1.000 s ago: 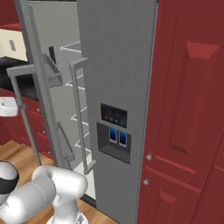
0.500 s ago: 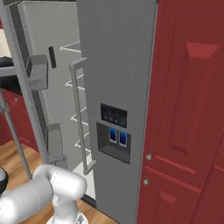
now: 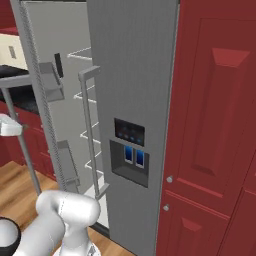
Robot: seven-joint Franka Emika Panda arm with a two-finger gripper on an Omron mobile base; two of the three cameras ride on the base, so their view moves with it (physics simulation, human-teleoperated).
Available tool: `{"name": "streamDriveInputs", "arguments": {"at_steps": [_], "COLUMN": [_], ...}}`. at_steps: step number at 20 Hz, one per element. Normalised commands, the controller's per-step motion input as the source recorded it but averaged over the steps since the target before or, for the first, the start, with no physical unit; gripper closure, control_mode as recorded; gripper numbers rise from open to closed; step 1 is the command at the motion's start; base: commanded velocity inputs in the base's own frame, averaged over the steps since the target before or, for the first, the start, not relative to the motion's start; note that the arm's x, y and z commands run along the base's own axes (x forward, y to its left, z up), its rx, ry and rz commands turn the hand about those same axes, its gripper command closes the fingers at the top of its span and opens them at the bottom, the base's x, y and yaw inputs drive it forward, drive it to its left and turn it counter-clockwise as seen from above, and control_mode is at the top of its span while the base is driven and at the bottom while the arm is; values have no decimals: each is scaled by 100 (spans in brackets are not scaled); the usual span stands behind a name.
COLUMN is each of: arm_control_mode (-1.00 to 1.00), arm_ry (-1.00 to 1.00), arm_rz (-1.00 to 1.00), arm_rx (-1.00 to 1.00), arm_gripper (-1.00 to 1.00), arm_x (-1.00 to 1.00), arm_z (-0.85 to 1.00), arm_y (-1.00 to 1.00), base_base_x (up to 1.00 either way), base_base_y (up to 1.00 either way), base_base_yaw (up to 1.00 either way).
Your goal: Retrieve the sausage and cheese from the fridge and place them on the cutting board on the counter.
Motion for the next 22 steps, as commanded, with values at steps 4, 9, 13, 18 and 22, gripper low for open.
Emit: {"name": "streamDriveInputs", "arguments": {"at_steps": [4, 9, 13, 18, 22], "arm_control_mode": [-100, -100, -100, -100, -100], "arm_ry": [5, 4, -7, -6, 0], "arm_rz": [44, 42, 26, 14, 0], "arm_rx": [0, 0, 0, 4, 13], "arm_gripper": [-100, -100, -100, -100, -100], "arm_x": [27, 31, -100, -100, -96], "arm_z": [-2, -3, 45, 76, 61], "arm_y": [95, 81, -3, -36, -93], "base_base_x": [0, 0, 0, 0, 0], "base_base_y": [0, 0, 0, 0, 0], "base_base_yaw": [0, 0, 0, 0, 0]}}
